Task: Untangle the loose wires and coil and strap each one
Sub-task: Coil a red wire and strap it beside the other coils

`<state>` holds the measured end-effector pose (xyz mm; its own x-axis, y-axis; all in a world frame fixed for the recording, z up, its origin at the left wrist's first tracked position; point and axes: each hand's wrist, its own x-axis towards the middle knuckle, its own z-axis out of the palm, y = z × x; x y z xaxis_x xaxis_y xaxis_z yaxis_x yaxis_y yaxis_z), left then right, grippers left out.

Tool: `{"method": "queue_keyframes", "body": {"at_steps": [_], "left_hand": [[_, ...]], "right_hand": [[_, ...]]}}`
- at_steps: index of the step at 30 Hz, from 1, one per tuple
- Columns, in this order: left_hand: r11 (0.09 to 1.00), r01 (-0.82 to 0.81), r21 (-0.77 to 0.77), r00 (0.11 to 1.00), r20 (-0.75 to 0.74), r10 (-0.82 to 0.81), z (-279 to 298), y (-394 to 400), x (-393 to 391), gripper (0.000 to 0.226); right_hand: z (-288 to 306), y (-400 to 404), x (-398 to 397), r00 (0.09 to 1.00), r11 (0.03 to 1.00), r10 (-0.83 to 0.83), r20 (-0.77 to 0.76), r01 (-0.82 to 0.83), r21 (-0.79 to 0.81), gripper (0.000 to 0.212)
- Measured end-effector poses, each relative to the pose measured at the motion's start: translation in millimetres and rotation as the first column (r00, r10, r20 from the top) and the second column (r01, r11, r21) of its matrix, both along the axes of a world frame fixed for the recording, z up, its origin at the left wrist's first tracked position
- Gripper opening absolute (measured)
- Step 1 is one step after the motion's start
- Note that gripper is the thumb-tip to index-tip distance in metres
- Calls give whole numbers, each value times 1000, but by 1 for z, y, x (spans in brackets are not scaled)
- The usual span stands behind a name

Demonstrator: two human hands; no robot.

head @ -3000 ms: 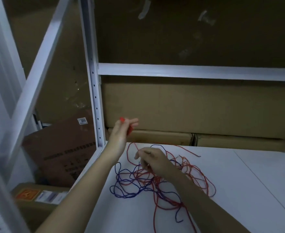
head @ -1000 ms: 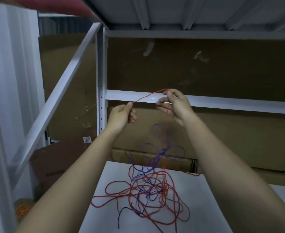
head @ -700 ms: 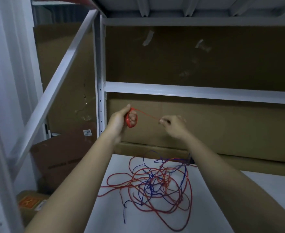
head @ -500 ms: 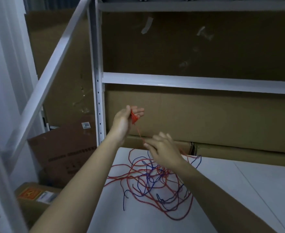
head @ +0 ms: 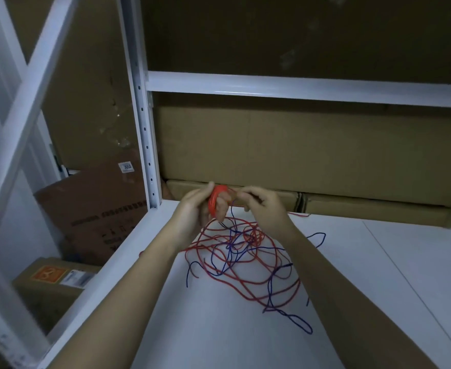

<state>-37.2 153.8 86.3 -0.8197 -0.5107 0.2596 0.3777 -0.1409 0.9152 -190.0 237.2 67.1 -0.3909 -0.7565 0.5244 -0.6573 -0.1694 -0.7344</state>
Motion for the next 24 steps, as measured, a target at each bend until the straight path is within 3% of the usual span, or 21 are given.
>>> {"method": "queue_keyframes", "body": {"at_steps": [2,3,6,8,11,16,20,24], "left_hand": [[988,-9,153,990,-137,30,1,0,-2,39],[989,-29,146,984,-171,54,0,-1,-3,37],[970,-207,-128,977,-78,198,-13,0,-8,29],[883,-278,-377,948,40,315,-29,0,-9,25],[789,-176,-589,913,201,354,-53,1,-8,22],[694,5,-720,809,411,420,-71,6,5,33],[735,76,-674,820,462,339,-71,22,14,50],[886,75,-457,904,407,133,-62,36,17,47]], "right_hand": [[-19,0,5,999,995,34,25,-37,91,29],[-29,2,9,999,988,44,16,-46,150,29],[-52,10,22,994,968,94,-48,-79,239,21],[-57,17,32,965,963,107,-241,-41,265,25],[-57,30,38,900,970,131,-415,-30,242,26],[-52,51,26,880,984,80,-468,6,179,19],[-46,55,14,930,993,-21,-367,61,99,8],[-52,46,18,997,998,-56,-55,58,27,7]]}}
